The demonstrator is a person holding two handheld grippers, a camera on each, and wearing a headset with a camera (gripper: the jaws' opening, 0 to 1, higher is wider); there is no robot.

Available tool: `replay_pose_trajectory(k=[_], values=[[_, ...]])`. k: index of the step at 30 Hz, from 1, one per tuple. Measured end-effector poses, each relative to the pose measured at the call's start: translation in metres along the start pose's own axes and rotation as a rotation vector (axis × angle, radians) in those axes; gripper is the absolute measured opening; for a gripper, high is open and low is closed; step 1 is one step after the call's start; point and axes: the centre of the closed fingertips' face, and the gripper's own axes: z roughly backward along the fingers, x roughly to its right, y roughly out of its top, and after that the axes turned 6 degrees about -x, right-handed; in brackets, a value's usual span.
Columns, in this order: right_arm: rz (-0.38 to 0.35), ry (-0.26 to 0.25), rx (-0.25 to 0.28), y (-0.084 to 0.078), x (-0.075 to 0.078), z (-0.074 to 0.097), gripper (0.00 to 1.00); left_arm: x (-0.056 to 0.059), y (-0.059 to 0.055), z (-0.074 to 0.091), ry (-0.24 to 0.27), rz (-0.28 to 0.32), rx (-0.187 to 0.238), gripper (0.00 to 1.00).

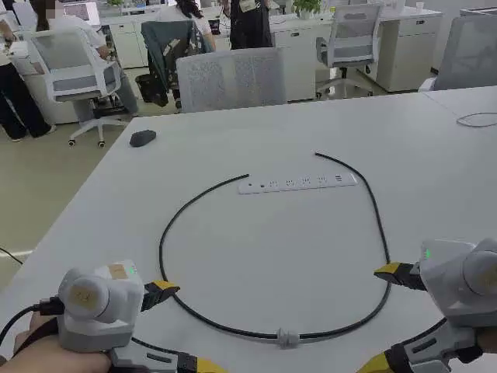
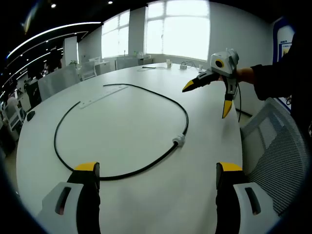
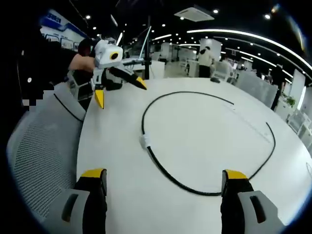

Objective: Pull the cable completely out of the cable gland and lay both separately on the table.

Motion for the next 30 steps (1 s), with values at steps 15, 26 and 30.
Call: replay_pose_trajectory(k=[15,26,30], values=[[-0.025,0.007,-0.036,-0.008,0.0,-0.001,0.99,-0.005,-0.003,0.002,0.012,0.016,-0.007,0.99],[-0.06,0.01,-0.092,-0.018,-0.001,-0.003,0.99,-0.004,-0.002,0.002,0.009,0.025,0.002,0.99],[-0.077,-0.008,-0.092,-0.017,0.003,-0.002,0.99,-0.005,0.001,0.004,0.012,0.039,0.029,0.99]])
